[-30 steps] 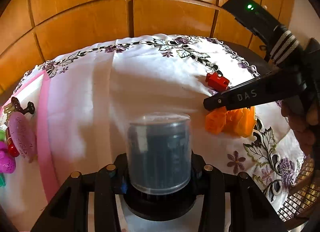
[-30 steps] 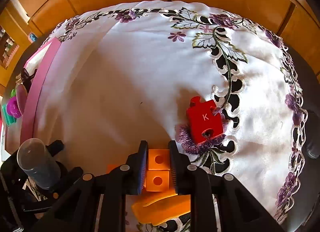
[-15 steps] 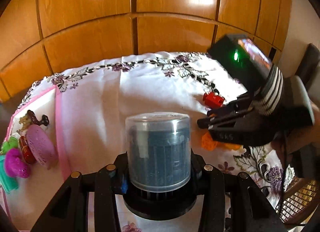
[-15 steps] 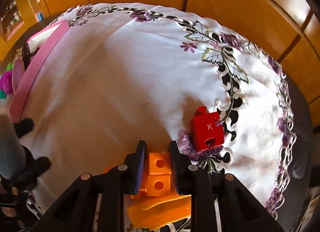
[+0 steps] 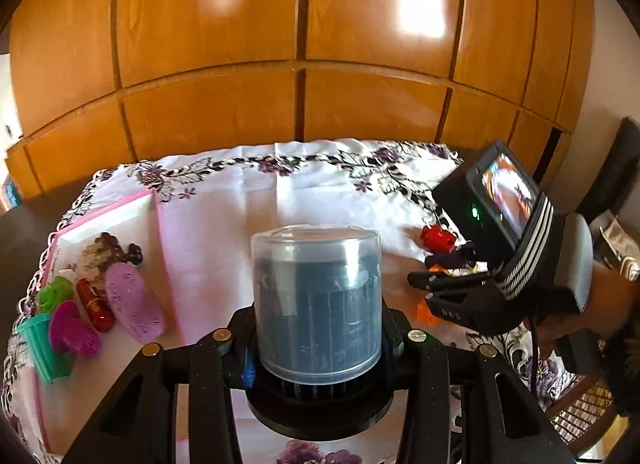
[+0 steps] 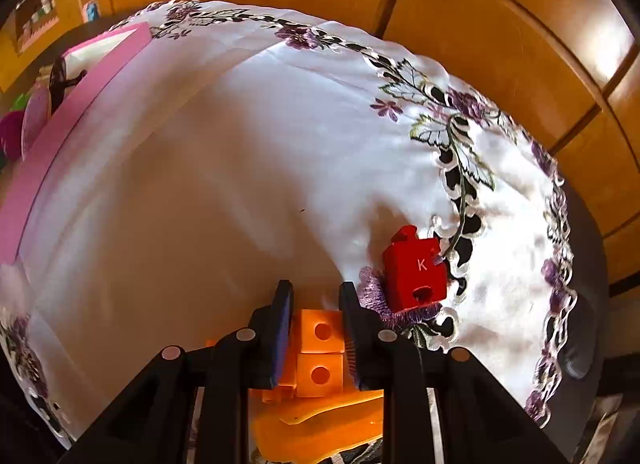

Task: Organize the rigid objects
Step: 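Carry the black cylinder into the tray and open the left tool, then carry the orange blocks into the tray and open the right tool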

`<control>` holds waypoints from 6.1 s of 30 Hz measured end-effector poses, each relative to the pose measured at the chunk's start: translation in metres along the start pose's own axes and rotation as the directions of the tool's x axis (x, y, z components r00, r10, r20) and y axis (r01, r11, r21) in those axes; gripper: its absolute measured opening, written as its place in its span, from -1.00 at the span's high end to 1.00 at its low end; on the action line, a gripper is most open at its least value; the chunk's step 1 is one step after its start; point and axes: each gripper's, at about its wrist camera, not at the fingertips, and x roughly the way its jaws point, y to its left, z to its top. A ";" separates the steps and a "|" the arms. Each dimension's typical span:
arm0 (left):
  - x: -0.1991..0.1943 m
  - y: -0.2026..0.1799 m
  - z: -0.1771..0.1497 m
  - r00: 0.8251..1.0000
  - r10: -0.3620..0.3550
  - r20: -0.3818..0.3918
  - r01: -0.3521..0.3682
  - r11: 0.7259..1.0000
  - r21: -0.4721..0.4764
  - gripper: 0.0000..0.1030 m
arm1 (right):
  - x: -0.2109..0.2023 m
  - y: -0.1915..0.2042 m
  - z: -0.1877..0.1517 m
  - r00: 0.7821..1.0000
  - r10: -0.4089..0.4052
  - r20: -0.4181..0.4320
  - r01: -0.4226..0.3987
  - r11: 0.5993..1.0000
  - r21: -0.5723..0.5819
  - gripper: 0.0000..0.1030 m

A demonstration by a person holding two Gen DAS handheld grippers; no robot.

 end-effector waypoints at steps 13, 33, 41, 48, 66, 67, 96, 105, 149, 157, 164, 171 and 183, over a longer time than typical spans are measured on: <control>-0.022 0.043 0.000 0.996 0.081 0.028 -0.078 0.993 -0.084 0.14 | -0.002 0.009 -0.001 0.998 -0.052 0.031 0.053 0.997 -0.048 0.55; -0.041 0.141 -0.032 0.963 0.264 -0.048 -0.267 0.929 -0.255 0.14 | -0.003 0.012 0.000 0.996 -0.079 0.051 0.083 0.993 -0.083 0.56; -0.036 0.165 -0.049 0.930 0.350 -0.113 -0.367 0.893 -0.259 0.14 | -0.003 0.014 0.000 0.994 -0.089 0.057 0.094 0.991 -0.097 0.56; -0.015 0.179 -0.060 0.915 0.364 -0.175 -0.399 0.884 -0.242 0.13 | -0.003 0.014 0.000 0.994 -0.090 0.058 0.095 0.991 -0.098 0.56; -0.047 0.179 -0.043 0.905 0.419 -0.074 -0.422 0.862 -0.279 -0.24 | -0.003 0.015 0.000 0.994 -0.092 0.060 0.098 0.990 -0.099 0.57; -0.051 0.178 -0.042 0.902 0.426 -0.065 -0.426 0.860 -0.279 -0.26 | -0.003 0.015 0.000 0.994 -0.092 0.060 0.098 0.990 -0.100 0.57; -0.139 0.195 -0.029 0.799 0.598 0.059 -0.550 0.767 -0.331 -0.49 | -0.023 0.019 0.014 0.992 -0.045 0.114 0.043 0.999 0.022 0.65; -0.142 0.206 -0.037 0.800 0.599 0.042 -0.548 0.757 -0.356 -0.49 | -0.068 0.082 0.048 0.957 0.115 0.265 -0.108 0.993 -0.039 0.91; -0.115 0.221 -0.058 0.898 0.438 -0.042 -0.415 0.811 -0.412 -0.52 | -0.101 0.143 0.077 0.905 0.319 0.281 -0.303 0.948 -0.102 0.43; -0.111 0.221 -0.060 0.903 0.427 -0.050 -0.408 0.817 -0.406 -0.52 | -0.059 0.239 0.086 0.920 0.369 0.130 -0.330 0.911 -0.249 0.43; -0.106 0.213 -0.058 0.898 0.437 -0.052 -0.424 0.829 -0.365 -0.63 | -0.028 0.255 0.106 0.937 0.325 0.130 -0.300 0.937 -0.178 0.48; -0.106 0.212 -0.059 0.897 0.438 -0.051 -0.425 0.829 -0.363 -0.63 | -0.023 0.255 0.112 0.935 0.334 0.123 -0.323 0.941 -0.099 0.45; -0.112 0.202 -0.055 0.887 0.461 -0.026 -0.441 0.830 -0.341 -0.63 | -0.061 0.237 0.096 0.913 0.336 0.230 -0.325 0.942 -0.085 0.22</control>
